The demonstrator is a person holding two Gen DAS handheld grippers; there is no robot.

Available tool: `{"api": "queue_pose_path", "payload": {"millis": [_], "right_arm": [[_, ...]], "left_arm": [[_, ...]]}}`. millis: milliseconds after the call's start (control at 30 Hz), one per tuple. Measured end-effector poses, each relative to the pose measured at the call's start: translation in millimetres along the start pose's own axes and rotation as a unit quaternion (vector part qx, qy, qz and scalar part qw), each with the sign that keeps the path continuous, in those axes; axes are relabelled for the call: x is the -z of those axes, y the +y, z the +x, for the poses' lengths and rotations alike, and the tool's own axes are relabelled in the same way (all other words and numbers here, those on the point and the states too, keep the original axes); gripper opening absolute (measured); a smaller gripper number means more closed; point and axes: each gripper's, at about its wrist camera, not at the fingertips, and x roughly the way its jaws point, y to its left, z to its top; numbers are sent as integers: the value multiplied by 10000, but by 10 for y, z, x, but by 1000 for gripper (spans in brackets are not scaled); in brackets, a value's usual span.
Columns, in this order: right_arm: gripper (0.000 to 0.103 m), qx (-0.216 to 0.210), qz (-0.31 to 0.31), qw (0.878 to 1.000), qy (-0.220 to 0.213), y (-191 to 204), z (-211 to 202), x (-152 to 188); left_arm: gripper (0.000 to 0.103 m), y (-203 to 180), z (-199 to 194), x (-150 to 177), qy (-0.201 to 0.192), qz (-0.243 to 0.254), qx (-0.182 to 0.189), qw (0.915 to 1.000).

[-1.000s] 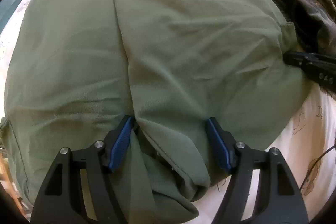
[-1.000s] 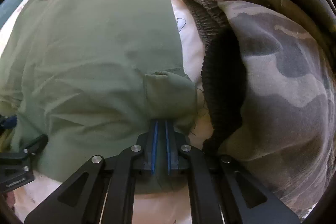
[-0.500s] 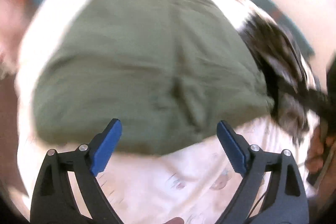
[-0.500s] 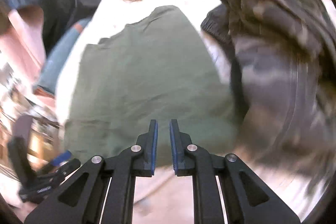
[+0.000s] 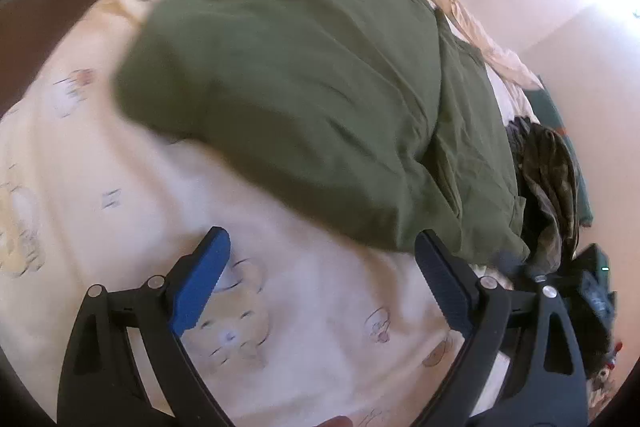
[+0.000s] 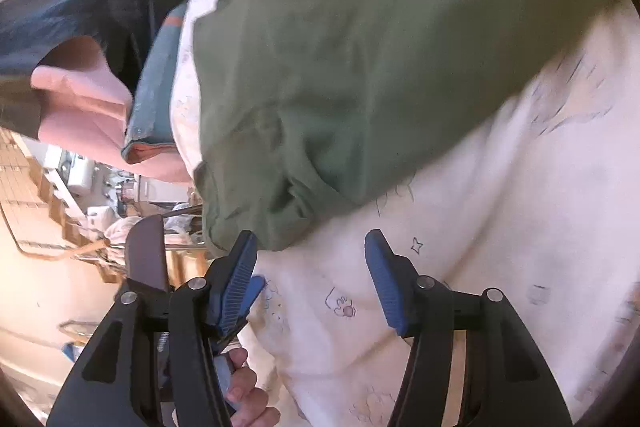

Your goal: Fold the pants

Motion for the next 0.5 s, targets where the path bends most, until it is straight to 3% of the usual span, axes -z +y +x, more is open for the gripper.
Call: {"api": "queue_pose_path", "payload": {"millis": [100,233,400,500], "right_arm": [[57,-31,410,9991,-36,-290,121,-39],[58,-467,892,9883,-1142,-564,-230,-136],[60,-663,1105,9766,-1720,-711,-395,-389],[59,-705,1168,9737,-1823,-775,-317,-501]], "left_arm": [[92,43,173,-99,131,-108,-104,9998],[91,448,176,-275,-65,-1154,405,9925],[91,431,156,-452,-594,-1137,73,9917],[91,451,272,-525,-608,-1233,-27,9905]]}}
